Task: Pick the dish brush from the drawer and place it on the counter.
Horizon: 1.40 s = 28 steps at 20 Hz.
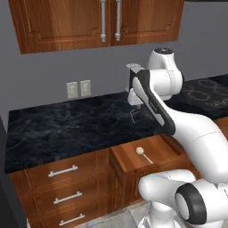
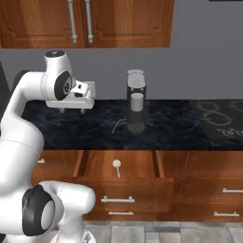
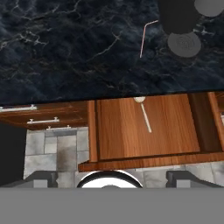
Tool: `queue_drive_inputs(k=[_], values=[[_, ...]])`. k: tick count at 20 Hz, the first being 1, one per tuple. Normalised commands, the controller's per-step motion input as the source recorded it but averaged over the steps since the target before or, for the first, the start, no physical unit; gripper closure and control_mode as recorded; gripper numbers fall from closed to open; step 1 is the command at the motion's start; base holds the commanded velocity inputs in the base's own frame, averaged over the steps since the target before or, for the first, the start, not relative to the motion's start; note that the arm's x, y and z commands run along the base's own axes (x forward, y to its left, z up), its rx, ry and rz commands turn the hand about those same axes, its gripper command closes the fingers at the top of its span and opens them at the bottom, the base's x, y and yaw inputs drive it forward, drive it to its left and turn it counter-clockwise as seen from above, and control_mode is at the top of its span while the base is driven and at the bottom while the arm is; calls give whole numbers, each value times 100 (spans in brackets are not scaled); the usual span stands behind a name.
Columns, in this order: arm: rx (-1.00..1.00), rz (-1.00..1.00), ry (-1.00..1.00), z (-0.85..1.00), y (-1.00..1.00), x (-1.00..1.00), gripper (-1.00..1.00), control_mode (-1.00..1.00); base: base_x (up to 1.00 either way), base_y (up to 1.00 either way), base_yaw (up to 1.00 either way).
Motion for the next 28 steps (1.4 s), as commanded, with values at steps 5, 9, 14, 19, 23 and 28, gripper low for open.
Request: queue_drive_inputs(k=[5, 9, 14, 19, 23, 28], values=[[0, 0, 0, 0, 0, 0, -100, 100, -14, 81, -37], [0, 0, 0, 0, 0, 0, -100, 100, 0, 36, -15], [1, 0, 0, 0, -17, 0, -100, -100, 0, 0, -1], [0, 0, 0, 0, -2, 0, -100, -100, 0, 0, 0], [0, 0, 0, 0, 0, 0, -100, -100, 0, 0, 0], [0, 0, 0, 0, 0, 0, -100, -100, 0, 0, 0]])
